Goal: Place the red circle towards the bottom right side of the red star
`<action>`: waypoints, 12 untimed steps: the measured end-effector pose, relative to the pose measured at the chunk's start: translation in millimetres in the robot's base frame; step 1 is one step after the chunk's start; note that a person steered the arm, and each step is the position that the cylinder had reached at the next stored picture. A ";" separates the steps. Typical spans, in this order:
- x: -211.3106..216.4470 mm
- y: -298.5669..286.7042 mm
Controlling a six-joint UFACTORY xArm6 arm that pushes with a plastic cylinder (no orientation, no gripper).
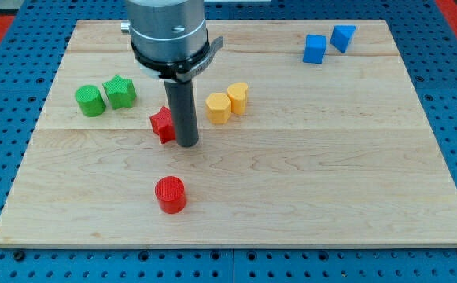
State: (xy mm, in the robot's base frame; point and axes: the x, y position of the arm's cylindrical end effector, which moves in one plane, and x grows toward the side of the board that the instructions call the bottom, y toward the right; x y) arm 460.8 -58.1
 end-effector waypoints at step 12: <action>104.8 -61.2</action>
State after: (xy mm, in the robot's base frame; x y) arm 565.6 -119.3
